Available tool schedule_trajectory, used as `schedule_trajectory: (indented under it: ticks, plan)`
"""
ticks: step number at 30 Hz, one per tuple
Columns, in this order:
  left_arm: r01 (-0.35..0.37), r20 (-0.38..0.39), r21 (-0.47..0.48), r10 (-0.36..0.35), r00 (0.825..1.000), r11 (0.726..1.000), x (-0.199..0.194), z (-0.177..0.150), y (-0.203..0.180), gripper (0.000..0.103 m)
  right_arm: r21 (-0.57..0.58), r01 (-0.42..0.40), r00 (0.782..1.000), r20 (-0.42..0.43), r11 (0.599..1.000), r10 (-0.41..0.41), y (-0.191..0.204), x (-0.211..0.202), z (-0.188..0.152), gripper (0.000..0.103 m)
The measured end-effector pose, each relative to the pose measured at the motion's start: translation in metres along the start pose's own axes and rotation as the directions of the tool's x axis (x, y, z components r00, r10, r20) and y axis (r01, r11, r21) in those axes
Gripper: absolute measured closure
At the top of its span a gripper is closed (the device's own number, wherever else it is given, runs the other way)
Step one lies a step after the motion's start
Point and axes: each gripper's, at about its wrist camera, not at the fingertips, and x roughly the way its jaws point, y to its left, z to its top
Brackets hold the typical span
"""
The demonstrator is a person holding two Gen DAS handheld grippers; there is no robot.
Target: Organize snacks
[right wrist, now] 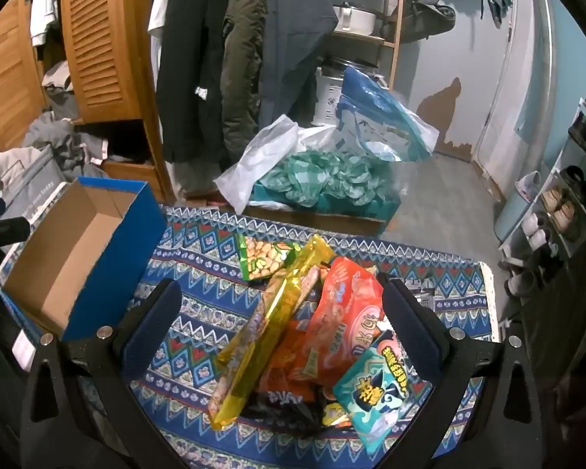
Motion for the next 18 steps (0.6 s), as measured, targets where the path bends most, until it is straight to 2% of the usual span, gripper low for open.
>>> schedule_trajectory:
  ticks: [18]
  plan:
    - [0.022, 0.012, -0.007, -0.022, 1.000, 1.000, -0.0018, -0.0021, 0.0003, 0.005, 0.001, -0.001, 1.000, 0.002, 1.000, 0.001, 0.0006, -0.0010, -0.0002, 0.002]
